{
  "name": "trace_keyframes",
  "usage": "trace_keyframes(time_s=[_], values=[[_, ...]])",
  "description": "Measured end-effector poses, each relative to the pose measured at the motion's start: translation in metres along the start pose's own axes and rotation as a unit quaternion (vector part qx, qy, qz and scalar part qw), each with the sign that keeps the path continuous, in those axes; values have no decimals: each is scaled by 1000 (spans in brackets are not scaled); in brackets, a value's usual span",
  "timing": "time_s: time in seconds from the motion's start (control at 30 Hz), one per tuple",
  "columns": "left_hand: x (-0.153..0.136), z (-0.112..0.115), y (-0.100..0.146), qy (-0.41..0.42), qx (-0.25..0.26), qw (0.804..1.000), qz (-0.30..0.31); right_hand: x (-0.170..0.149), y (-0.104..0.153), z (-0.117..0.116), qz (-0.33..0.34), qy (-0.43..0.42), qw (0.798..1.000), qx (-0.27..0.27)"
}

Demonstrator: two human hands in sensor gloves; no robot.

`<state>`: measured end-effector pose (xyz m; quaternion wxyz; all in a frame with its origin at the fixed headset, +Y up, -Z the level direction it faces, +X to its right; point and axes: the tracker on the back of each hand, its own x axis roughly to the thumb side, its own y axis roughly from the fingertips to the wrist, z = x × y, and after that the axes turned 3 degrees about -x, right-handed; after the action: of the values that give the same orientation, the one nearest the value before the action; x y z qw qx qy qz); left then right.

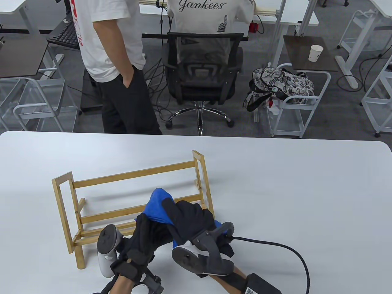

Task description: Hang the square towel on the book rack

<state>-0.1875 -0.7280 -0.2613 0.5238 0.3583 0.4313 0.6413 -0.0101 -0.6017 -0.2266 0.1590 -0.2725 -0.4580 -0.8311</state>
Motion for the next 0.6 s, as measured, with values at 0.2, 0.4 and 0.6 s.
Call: trace_keyframes(time_s=[0.2,0.4,0.6], values=[[7,-4,0,5,11,1000,4,16,24,-21,23,26,999,6],[11,-4,-2,-4,24,1000,-16,19,38,-33,35,51,998,0],[24,-5,-5,-95,62,993,-16,10,53,-35,38,33,999,22]])
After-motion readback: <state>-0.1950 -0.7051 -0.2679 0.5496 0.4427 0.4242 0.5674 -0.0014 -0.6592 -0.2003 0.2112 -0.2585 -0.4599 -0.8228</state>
